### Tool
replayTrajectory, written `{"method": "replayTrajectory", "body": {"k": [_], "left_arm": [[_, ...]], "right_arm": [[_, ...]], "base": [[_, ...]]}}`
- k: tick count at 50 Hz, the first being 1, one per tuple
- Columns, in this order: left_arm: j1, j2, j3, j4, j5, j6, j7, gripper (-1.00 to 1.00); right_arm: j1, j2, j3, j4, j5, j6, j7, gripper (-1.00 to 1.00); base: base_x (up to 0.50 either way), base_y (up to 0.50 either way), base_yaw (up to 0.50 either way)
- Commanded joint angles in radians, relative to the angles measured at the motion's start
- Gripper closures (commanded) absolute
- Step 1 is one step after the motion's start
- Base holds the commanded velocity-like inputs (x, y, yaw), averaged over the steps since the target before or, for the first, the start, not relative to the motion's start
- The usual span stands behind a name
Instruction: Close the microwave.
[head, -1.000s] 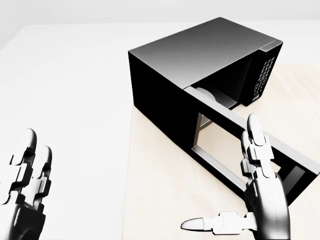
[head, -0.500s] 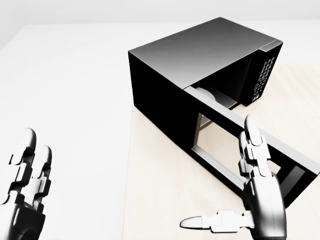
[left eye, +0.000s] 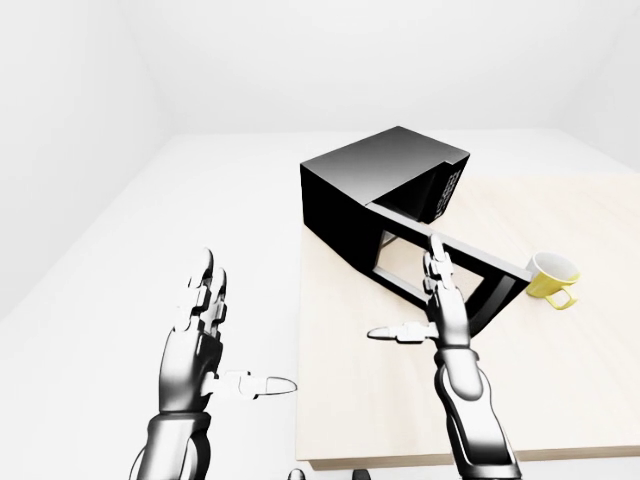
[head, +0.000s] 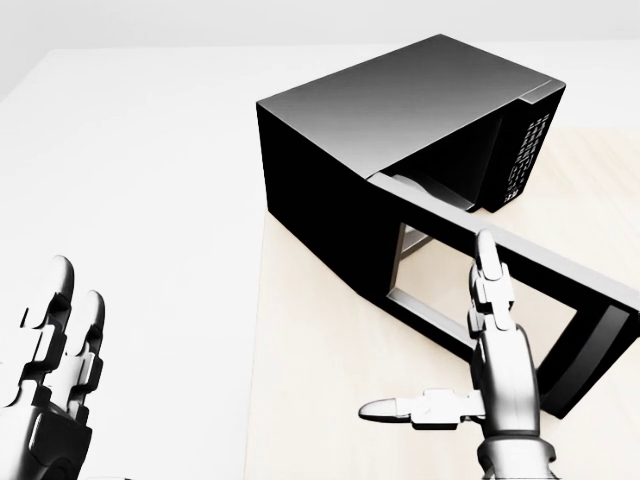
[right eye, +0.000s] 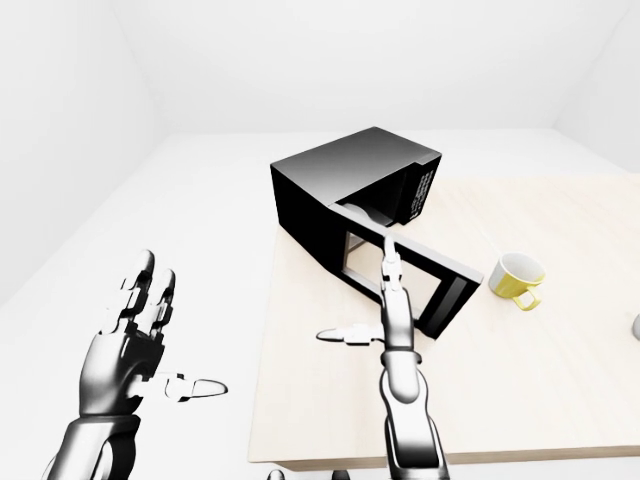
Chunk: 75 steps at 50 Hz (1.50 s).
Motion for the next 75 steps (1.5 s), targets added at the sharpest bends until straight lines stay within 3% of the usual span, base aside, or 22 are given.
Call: {"method": "replayTrajectory", "body": {"k": [1,19,33,51,75], "left_arm": [[0.001,0.0,-0.001,0.0,0.0,-0.001,0.0,-1.0],[0.0,0.0,-0.001,0.011,0.002,-0.011,-0.001,-1.0],[-0.015,0.003,-0.008,0.033,0.011,-0.01,0.006,-1.0],[-0.02,0.01,-0.02,0.041,0.018,-0.011,0.018,-1.0],[-0.021,0.011,-0.021,0.037,0.022,-0.007,0.017,-1.0]], "right_arm": [[-0.077,-0.003,-0.023,0.187,0.009,-0.021,-0.018,-1.0],[-0.16,-0.019,-0.049,0.349,0.022,-0.021,-0.049,-1.0],[-0.313,-0.061,-0.087,0.612,0.039,-0.021,-0.095,-1.0],[-0.383,-0.073,-0.086,0.662,0.053,-0.021,-0.104,-1.0],[-0.69,-0.1,-0.082,0.883,0.06,-0.021,-0.097,-1.0]], "base": [[0.0,0.0,0.0],[0.0,0.0,0.0],[0.0,0.0,0.0],[0.0,0.0,0.0],[0.0,0.0,0.0]]}}
